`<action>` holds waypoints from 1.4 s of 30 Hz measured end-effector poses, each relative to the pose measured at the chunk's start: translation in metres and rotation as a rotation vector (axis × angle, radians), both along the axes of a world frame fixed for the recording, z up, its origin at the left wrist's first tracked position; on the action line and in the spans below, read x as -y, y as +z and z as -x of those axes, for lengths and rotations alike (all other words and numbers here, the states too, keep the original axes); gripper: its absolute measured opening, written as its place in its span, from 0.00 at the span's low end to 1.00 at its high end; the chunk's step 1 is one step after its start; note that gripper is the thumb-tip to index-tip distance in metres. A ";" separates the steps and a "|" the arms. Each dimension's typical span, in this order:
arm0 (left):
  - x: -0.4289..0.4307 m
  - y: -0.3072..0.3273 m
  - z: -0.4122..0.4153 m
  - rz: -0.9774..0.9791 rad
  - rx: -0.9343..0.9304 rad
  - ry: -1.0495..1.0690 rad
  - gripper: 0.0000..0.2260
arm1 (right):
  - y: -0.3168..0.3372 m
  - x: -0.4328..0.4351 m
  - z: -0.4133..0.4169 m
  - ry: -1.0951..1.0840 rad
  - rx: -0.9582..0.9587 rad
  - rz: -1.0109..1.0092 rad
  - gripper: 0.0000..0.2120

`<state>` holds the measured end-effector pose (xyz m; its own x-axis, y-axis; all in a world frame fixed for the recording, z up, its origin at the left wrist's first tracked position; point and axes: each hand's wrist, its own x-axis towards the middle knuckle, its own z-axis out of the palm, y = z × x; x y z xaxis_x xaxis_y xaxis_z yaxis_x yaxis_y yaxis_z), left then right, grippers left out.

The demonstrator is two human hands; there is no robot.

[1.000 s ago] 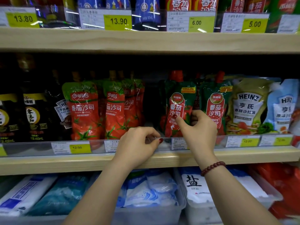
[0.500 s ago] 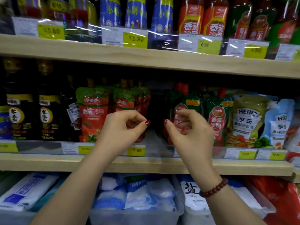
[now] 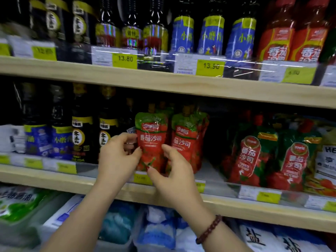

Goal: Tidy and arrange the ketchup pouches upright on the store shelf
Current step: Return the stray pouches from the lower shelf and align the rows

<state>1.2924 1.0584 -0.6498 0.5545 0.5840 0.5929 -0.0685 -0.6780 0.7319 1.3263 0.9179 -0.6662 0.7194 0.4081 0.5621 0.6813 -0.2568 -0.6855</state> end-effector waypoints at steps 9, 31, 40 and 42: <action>-0.006 -0.016 -0.021 -0.003 -0.045 -0.151 0.30 | 0.003 -0.034 -0.009 0.030 -0.127 -0.038 0.27; 0.042 -0.021 -0.026 0.061 0.138 -0.314 0.18 | 0.002 0.034 -0.061 -0.147 -0.161 -0.161 0.10; 0.058 -0.038 -0.044 0.041 0.068 -0.326 0.29 | 0.008 0.059 -0.089 0.134 -0.236 -0.153 0.12; 0.063 -0.039 -0.045 0.017 0.055 -0.319 0.31 | 0.010 0.062 -0.091 0.160 -0.254 -0.133 0.11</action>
<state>1.3376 0.9950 -0.6891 0.6782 0.3960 0.6190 -0.3156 -0.6038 0.7320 1.4173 0.8555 -0.6560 0.7762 0.4623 0.4287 0.5085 -0.0572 -0.8592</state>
